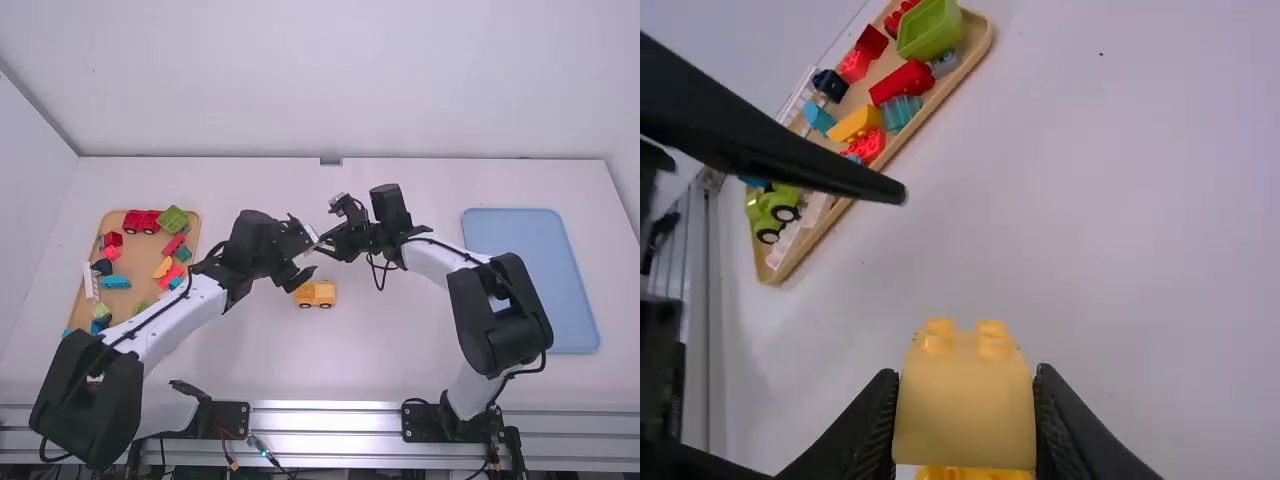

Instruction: Assemble lego blocks to make yellow taxi

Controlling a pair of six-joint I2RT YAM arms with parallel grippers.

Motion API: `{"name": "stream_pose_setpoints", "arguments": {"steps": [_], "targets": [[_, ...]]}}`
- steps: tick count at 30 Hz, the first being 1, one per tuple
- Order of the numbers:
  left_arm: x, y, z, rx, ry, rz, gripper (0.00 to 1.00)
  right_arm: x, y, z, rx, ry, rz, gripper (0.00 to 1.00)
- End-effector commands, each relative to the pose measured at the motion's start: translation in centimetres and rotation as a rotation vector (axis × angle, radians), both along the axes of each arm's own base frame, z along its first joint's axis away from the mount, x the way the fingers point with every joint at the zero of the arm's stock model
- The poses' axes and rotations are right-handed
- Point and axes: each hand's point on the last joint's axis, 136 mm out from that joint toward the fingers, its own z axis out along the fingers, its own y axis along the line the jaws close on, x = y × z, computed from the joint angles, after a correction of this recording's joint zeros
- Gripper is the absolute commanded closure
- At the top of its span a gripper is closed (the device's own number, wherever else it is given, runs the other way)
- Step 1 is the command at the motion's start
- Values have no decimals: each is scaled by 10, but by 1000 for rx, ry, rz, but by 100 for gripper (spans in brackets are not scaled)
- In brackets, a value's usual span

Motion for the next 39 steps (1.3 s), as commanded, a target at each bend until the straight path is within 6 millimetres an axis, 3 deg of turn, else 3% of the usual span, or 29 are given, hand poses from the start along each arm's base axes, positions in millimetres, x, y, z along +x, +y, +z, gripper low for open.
{"name": "stream_pose_setpoints", "arguments": {"steps": [1, 5, 11, 19, 25, 38, 39], "targets": [[-12, -4, 23, -151, 23, -98, 1, 0, 2, 3, -7, -107, 64, 72], [-25, 6, 31, -236, 56, -241, 1, 0, 2, 4, -12, -188, 110, 75], [-21, 15, 25, -343, 104, -305, 1, -14, 1, 22, 105, -272, 244, 75], [-8, -1, 12, -439, 210, -380, 1, -21, -7, 31, 178, -311, 309, 75], [3, -6, 9, -502, 259, -412, 1, -27, -7, 26, 165, -340, 340, 75], [-14, -29, -6, -403, 278, -513, 0, -28, -6, 27, 166, -348, 346, 75], [-15, -32, -9, -386, 281, -513, 4, -28, -6, 27, 166, -348, 346, 75]]}}
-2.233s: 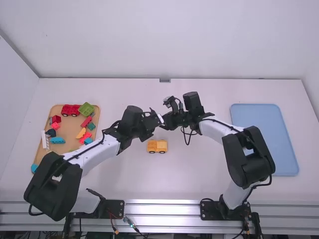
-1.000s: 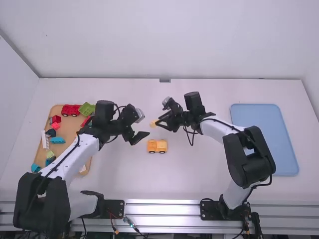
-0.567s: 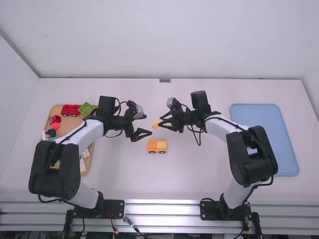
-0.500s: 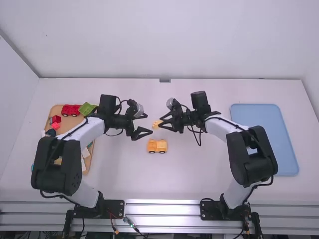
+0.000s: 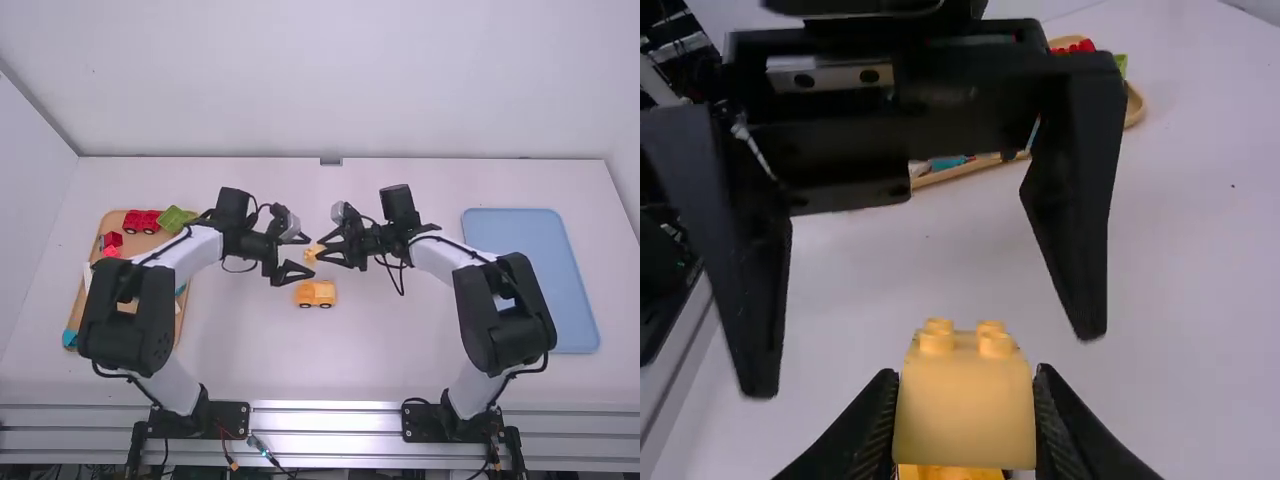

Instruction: Assemble lego blocks to make yellow taxi

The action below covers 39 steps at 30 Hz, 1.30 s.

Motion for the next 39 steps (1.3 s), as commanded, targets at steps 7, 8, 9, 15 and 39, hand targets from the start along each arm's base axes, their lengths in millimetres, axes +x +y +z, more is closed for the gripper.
{"name": "stream_pose_setpoints", "arguments": {"steps": [7, 8, 9, 15, 39], "targets": [[5, -4, -2, 41, -38, -8, 11, -2, -1, 2, 10, -27, 26, 75], [6, -2, -2, 39, -33, -2, 11, -4, -1, 0, 5, -36, 33, 75], [7, 0, -2, 38, -22, 10, 11, -6, -2, -2, 1, -47, 43, 75], [3, -1, -5, 55, 6, 8, 11, -9, -3, -5, -12, -51, 51, 75], [-2, -6, -14, 111, 14, -2, 38, -14, -4, -16, -66, -49, 54, 81]]}}
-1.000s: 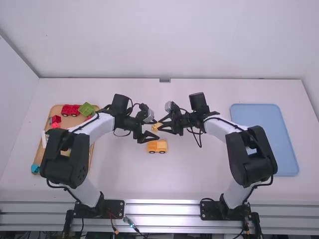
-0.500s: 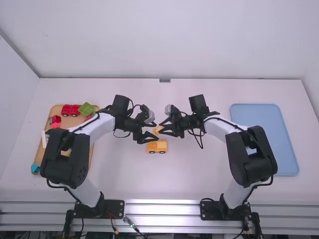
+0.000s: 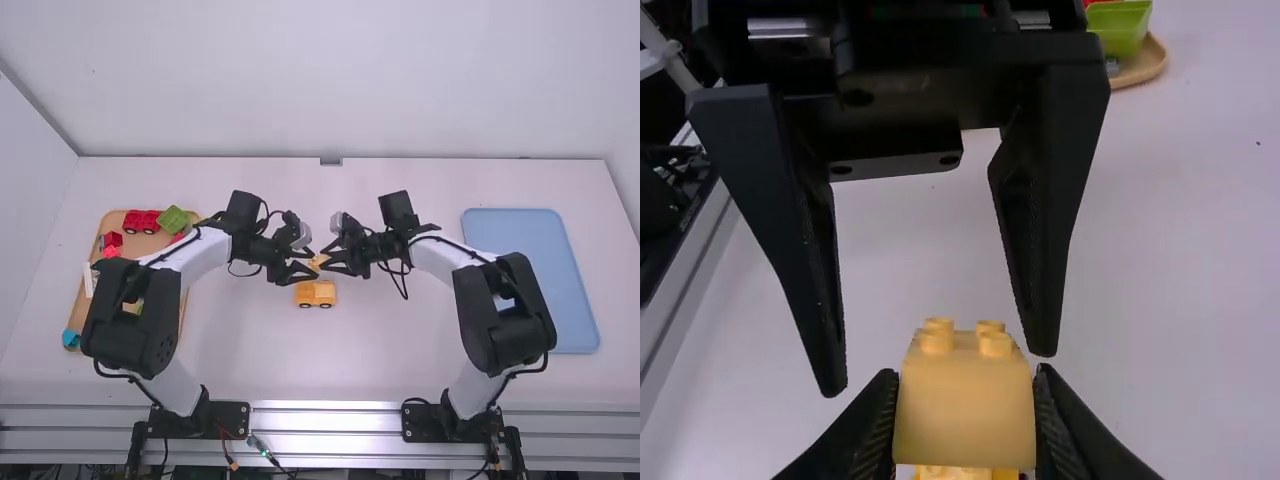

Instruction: Assemble lego blocks to make yellow taxi

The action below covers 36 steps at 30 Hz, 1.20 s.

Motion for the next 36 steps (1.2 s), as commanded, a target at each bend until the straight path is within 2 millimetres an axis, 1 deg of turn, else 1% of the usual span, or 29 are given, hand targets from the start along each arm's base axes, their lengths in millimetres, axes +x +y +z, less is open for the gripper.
{"name": "stream_pose_setpoints", "arguments": {"steps": [1, 3, 7, 11, 15, 16, 22, 29, 31, 36], "targets": [[4, -2, 5, -7, -15, -9, 34, 0, 3, 4, 12, -22, 20, 81], [5, -2, 3, 2, -14, -4, 30, -1, 4, 4, 18, -26, 27, 82], [4, -1, 3, 2, -13, -6, 29, -3, 4, 7, 35, -32, 41, 83], [3, -2, 4, -8, -10, -11, 34, -5, 4, 6, 31, -31, 46, 83], [3, -2, 4, -7, -8, -11, 35, -5, 4, 6, 31, -30, 46, 83], [3, -2, 4, -7, -8, -11, 37, -5, 4, 6, 31, -30, 46, 83], [-2, -3, 4, -10, -19, -36, 38, -5, 4, 6, 35, -37, 51, 84], [-2, -3, 3, -10, -20, -34, 40, -8, 5, 9, 54, -44, 67, 83], [-3, -4, 6, -30, -20, -44, 43, -8, 5, 9, 55, -41, 66, 84], [-3, -4, 6, -27, -20, -42, 49, -8, 5, 9, 55, -43, 66, 84]]}}
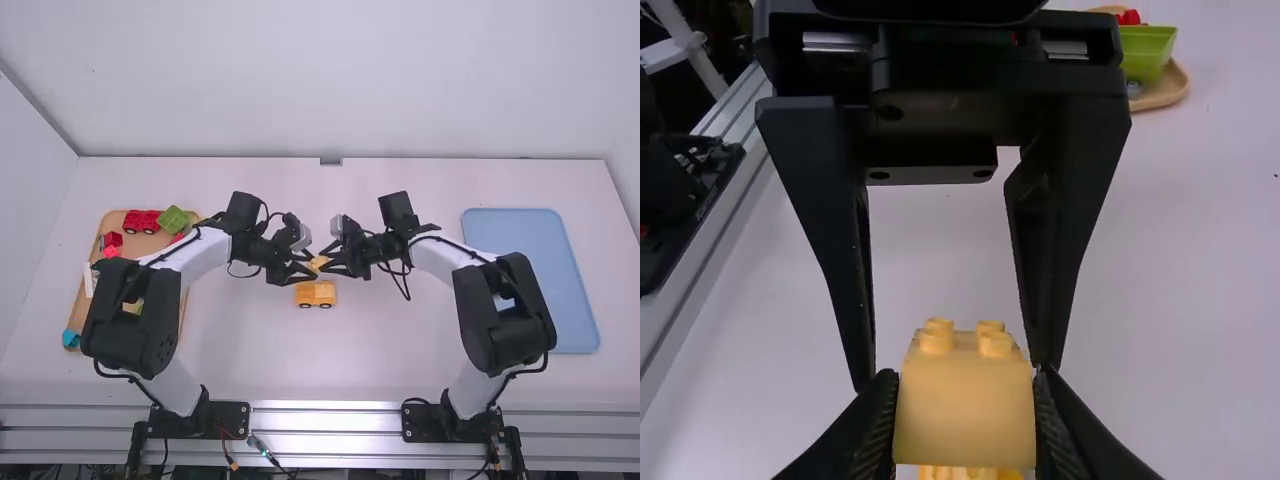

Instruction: Assemble lego blocks to make yellow taxi

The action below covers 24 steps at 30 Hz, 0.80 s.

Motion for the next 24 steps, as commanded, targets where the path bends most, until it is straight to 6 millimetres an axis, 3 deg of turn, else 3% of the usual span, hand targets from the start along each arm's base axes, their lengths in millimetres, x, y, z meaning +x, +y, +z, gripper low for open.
{"name": "stream_pose_setpoints", "arguments": {"steps": [1, 11, 19, 22, 23, 24], "targets": [[1, -4, 7, -30, -20, -25, 51, -1, 3, 5, 20, -3, 16, 84], [1, -4, 7, -30, -20, -25, 69, -1, 3, 5, 20, -3, 17, 82], [1, -4, 7, -30, -20, -25, 76, -1, 3, 5, 21, -3, 17, 77], [2, -4, 6, -27, -22, -24, 77, 0, 4, 6, 22, -8, 16, 53], [2, -4, 6, -26, -22, -24, 77, 0, 4, 6, 23, -11, 17, 34], [2, -4, 6, -23, -24, -24, 77, 0, 4, 6, 24, -11, 17, 22]]}}
